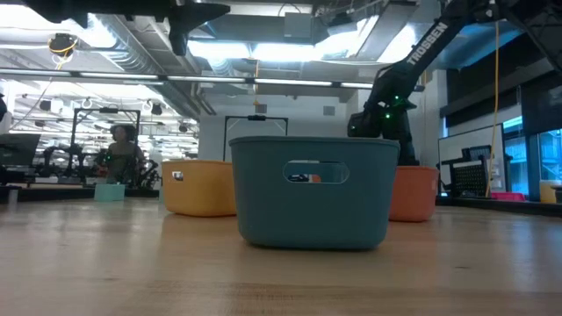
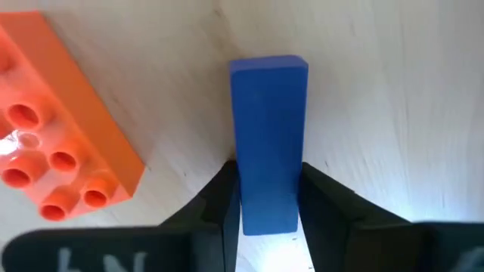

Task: Sort & place blocks by color
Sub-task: Put the violet block into the blue bin

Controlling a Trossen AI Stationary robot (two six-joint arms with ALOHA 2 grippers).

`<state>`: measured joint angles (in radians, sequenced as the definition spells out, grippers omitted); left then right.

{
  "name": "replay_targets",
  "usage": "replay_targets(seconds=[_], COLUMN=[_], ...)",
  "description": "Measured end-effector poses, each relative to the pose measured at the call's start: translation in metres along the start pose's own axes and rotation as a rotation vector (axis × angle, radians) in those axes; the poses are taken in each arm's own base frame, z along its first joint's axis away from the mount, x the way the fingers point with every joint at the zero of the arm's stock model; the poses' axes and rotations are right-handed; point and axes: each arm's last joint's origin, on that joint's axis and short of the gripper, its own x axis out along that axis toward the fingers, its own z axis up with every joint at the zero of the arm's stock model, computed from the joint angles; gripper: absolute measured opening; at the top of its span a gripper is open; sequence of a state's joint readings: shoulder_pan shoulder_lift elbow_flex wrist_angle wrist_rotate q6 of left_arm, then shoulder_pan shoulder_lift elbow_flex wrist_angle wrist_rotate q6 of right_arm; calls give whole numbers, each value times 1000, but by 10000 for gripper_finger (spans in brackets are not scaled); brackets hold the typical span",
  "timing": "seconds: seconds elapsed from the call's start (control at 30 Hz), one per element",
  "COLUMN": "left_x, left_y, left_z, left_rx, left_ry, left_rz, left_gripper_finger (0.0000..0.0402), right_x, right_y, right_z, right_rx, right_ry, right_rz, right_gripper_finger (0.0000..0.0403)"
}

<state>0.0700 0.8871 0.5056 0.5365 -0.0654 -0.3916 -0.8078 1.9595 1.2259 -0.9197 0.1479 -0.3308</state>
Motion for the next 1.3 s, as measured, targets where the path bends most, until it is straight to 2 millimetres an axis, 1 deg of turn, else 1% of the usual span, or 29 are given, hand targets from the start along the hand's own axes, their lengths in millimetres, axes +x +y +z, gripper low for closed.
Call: replay_targets(seconds=[0.07,0.13,0.2,0.27,0.33,0.37,0.43,0.53,0.6,0.7,0.77,0.83,0.9,1.07,1.2,1.3], left_x=[-1,-2,-2,-2,-2,-2,-2,-2,-2,-2,-2,-2,-2,-2,-2,-2], left_y=[-1,-1,-1,-1,-1,-1,-1,-1,-1,0,0,0,0,-2,-3,-3], left_z=[1,3,3,3,3,3,3,3,3,4,4,4,4,3,2,2], left_rx=[0,-1,-1,-1,-1,-1,-1,0,0,-1,-1,1,11,17,17,4], left_ry=[-9,-18,-19,-17,-19,-19,-20,-19,-20,-33,-35,-34,-32,-12,6,8], left_rz=[-9,-14,-15,-14,-11,-10,-8,-8,-5,25,30,30,26,-23,-66,-70], left_gripper_finger=[133,133,133,133,133,133,133,133,133,133,133,133,133,133,133,133], right_x=[-4,-12,-32,-49,-59,-67,-80,-85,-89,-83,-85,-86,-89,-116,-140,-145], right_y=[0,1,0,2,10,14,26,54,72,97,111,123,134,155,168,172], right_z=[-3,-12,-19,-32,-50,-59,-79,-111,-130,-154,-164,-170,-172,-166,-163,-162], right_rx=[19,45,89,127,174,207,266,321,346,369,378,374,354,245,122,76], right_ry=[-7,1,-85,-152,-206,-265,-379,-486,-594,-669,-751,-822,-899,-1177,-1410,-1475], right_rz=[-6,-11,-36,-44,-7,11,54,152,231,352,440,522,593,733,824,838], right_gripper_finger=[104,104,104,104,104,104,104,104,104,104,104,104,104,104,104,104])
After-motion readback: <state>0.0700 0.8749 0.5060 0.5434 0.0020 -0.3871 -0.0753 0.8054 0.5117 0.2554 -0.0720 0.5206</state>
